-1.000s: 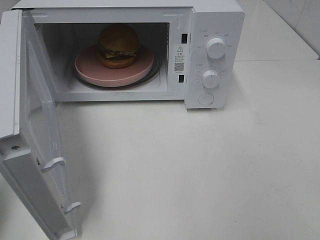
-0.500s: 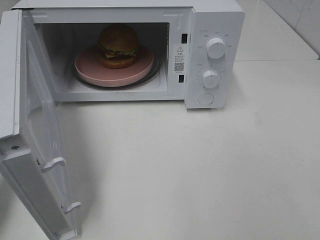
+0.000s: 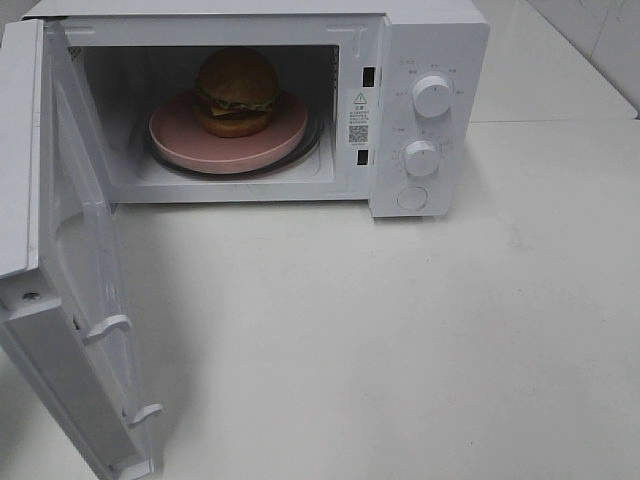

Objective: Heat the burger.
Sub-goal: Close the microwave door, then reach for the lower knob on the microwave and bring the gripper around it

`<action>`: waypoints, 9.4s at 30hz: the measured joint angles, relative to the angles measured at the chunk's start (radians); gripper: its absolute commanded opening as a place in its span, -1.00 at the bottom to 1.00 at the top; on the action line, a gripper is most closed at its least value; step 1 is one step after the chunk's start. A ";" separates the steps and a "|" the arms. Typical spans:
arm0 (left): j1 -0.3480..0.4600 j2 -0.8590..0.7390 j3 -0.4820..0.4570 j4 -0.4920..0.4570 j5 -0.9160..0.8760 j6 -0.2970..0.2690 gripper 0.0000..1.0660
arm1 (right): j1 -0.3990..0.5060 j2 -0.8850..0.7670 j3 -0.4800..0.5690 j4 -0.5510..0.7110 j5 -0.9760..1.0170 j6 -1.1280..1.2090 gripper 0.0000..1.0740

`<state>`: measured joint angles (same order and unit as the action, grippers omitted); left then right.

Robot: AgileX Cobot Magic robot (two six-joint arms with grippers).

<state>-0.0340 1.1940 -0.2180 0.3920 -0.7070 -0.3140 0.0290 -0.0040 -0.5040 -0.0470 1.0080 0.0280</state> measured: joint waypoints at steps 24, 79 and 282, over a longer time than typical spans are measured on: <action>-0.343 0.270 -0.219 -0.155 -0.029 -0.008 -1.00 | 0.000 0.000 0.000 0.000 0.000 0.000 0.41; -0.644 0.815 -0.972 -0.417 0.128 0.222 -1.00 | -0.001 0.000 0.000 0.000 0.000 0.000 0.41; -0.095 -1.198 -0.302 -0.469 1.785 0.300 0.83 | -0.001 0.694 0.219 0.011 -1.139 0.039 0.41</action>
<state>-0.1290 -0.0040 -0.5200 -0.0770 1.0780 -0.0140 0.0280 0.6900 -0.2850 -0.0360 -0.1310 0.0670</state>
